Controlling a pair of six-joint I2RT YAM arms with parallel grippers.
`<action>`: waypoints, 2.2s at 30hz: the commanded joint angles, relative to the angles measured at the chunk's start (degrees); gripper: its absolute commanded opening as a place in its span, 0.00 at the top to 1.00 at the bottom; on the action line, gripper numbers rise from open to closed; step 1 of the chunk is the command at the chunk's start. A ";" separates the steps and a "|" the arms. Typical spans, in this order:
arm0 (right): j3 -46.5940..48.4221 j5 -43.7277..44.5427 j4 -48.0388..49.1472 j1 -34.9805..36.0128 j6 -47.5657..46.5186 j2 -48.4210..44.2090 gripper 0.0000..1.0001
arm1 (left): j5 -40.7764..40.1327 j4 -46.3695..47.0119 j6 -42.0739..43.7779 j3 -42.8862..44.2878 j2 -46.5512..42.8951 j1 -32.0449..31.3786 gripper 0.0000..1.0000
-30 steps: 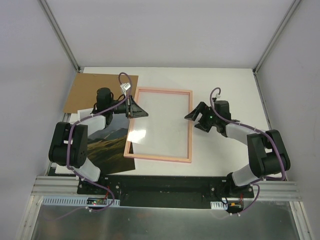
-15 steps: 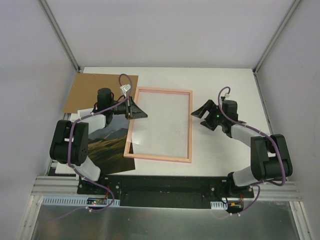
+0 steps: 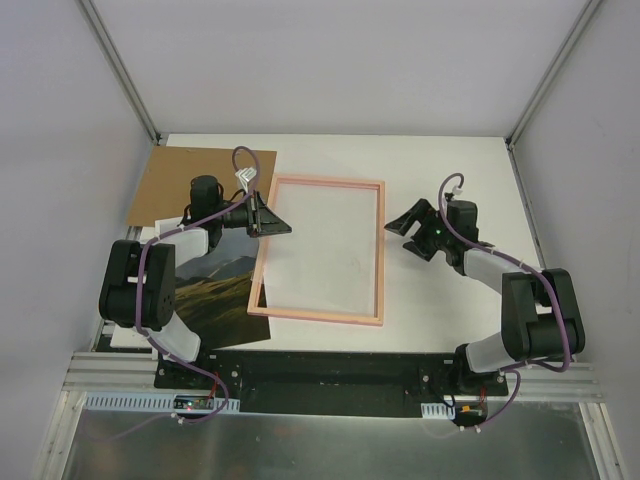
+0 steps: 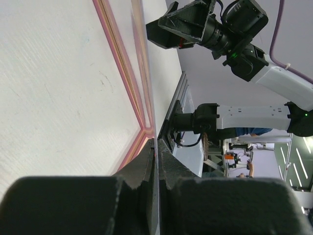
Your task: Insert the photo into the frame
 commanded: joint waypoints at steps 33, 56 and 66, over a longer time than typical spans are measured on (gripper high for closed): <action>-0.45 -1.33 2.38 -0.92 0.29 -1.06 0.04 | 1.92 6.65 -1.10 -2.63 -1.54 -0.37 1.00; -0.28 -1.77 2.47 -1.00 0.37 -0.27 0.04 | 1.48 11.13 -4.00 -1.58 1.35 -1.86 1.00; -0.28 -1.77 2.47 -0.92 0.29 -0.36 0.04 | 1.48 13.06 -5.23 -1.05 2.41 -2.30 1.00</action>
